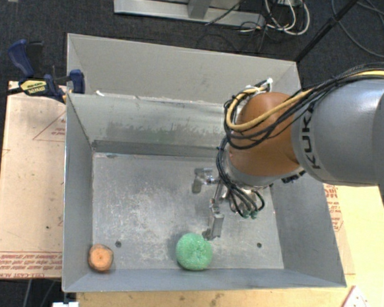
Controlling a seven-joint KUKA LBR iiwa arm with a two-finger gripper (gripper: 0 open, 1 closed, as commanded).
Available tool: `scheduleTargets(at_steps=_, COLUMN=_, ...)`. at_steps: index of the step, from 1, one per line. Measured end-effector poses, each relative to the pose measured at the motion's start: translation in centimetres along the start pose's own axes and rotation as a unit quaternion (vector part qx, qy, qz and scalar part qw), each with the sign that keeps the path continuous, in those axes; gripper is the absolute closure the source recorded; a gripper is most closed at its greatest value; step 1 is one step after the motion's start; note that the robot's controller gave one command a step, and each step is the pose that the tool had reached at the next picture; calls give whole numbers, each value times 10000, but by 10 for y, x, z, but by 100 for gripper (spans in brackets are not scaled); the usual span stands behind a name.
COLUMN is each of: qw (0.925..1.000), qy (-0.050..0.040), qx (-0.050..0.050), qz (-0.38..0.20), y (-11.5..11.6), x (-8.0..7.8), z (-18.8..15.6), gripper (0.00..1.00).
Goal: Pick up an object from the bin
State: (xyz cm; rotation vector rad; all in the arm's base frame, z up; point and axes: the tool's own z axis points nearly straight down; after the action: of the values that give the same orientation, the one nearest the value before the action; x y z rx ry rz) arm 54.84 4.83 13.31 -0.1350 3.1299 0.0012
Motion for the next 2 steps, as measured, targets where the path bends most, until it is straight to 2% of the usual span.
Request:
scheduleTargets(at_steps=1, qw=9969, qy=43, qx=-7, qz=-790, y=3, x=33, z=37, gripper=0)
scheduleTargets(at_steps=2, qw=9999, qy=78, qx=-7, qz=-93, y=7, x=53, z=61, gripper=100)
